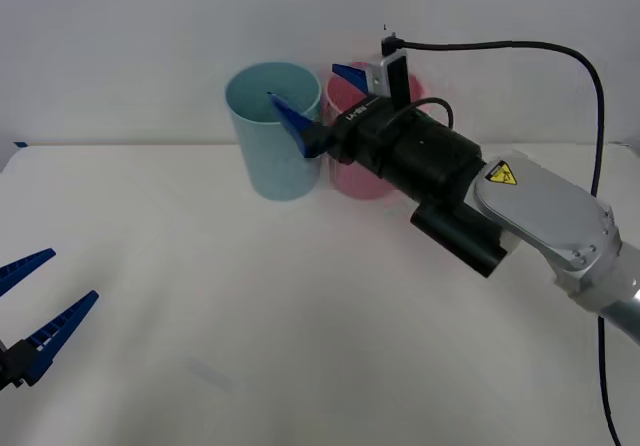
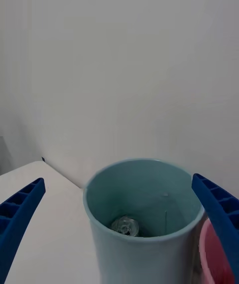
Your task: Grasp the object on the table and drop it into the matching bin: aluminum can to the light blue bin, PET bottle to the pink bin.
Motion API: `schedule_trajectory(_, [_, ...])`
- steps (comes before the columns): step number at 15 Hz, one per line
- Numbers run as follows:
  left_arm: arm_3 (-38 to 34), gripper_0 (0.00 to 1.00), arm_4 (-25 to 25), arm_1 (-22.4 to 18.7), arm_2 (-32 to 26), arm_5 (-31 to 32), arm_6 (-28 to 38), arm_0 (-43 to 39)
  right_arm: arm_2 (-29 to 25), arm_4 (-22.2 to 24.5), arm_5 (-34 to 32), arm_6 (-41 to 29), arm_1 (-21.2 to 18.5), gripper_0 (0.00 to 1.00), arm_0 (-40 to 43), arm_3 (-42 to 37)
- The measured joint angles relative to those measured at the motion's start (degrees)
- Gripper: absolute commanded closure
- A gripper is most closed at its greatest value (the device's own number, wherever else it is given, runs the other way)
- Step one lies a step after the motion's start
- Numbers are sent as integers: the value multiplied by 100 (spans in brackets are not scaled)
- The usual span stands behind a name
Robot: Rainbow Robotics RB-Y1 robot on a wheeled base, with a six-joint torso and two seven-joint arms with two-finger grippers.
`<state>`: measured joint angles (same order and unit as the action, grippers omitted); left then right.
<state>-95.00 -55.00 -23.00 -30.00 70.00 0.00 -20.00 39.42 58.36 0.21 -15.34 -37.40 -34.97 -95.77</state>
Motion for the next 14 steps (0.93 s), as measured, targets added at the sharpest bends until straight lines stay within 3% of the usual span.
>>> schedule_trajectory(4, [0, 0, 0, 0, 0, 0, 0, 0, -422, -35, -112, 97, -802, 0, 1190, -1219])
schedule_trajectory(6, [0, 0, 0, 0, 0, 0, 0, 0, -869, -67, -520, 179, -1013, 0, 1783, -1551])
schedule_trajectory(11, [0, 0, 0, 0, 0, 0, 0, 0, -2067, -12, -1671, 452, -1064, 0, 3117, -1897])
schedule_trajectory(14, [0, 0, 0, 0, 0, 0, 0, 0, -2736, 20, -2334, 833, -869, 0, 3784, -1937])
